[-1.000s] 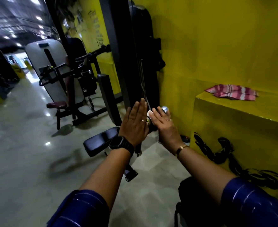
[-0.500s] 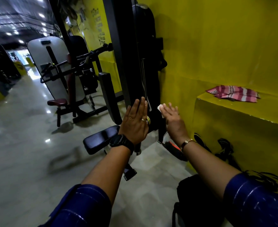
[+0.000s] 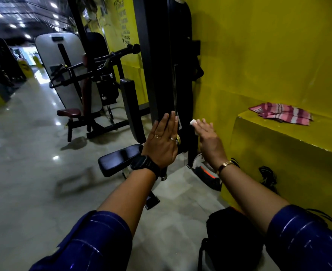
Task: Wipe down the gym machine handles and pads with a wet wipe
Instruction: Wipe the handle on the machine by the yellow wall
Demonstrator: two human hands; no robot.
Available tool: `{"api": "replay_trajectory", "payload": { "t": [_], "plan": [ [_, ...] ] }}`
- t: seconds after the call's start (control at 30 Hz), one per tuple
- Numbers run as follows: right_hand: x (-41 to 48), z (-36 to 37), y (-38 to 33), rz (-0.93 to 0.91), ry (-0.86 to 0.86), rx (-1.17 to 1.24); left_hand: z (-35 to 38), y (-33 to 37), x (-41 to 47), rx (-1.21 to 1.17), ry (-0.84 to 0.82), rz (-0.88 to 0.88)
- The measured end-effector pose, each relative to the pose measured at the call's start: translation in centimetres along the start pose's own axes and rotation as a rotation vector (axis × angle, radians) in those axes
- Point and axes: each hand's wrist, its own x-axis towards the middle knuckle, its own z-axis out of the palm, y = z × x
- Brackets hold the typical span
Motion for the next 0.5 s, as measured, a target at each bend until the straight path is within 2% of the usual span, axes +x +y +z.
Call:
{"api": "replay_trajectory", "payload": {
  "t": [0.1,0.17,0.33,0.43,0.5],
  "plan": [
    [0.4,0.4,-2.6,0.068,0.004,0.191,0.1,-0.1,-0.1,0.023,0.003,0.004],
    [-0.1,0.5,-4.4,0.136,-0.012,0.418,0.0,0.1,-0.1,0.036,-0.001,0.006],
    [0.6,-2.4,-6.4,0.74,0.091,1.097,-0.1,0.0,0.3,0.018,0.051,0.014],
    [1.6,-4.8,-5.8,0.983,-0.107,1.431,-0.2,0.0,0.4,0.031,0.053,0.011],
    [1.7,-5.8,-5.6,1.052,-0.204,1.614,-0.2,0.1,0.3,0.042,0.05,0.007]
  ]
}}
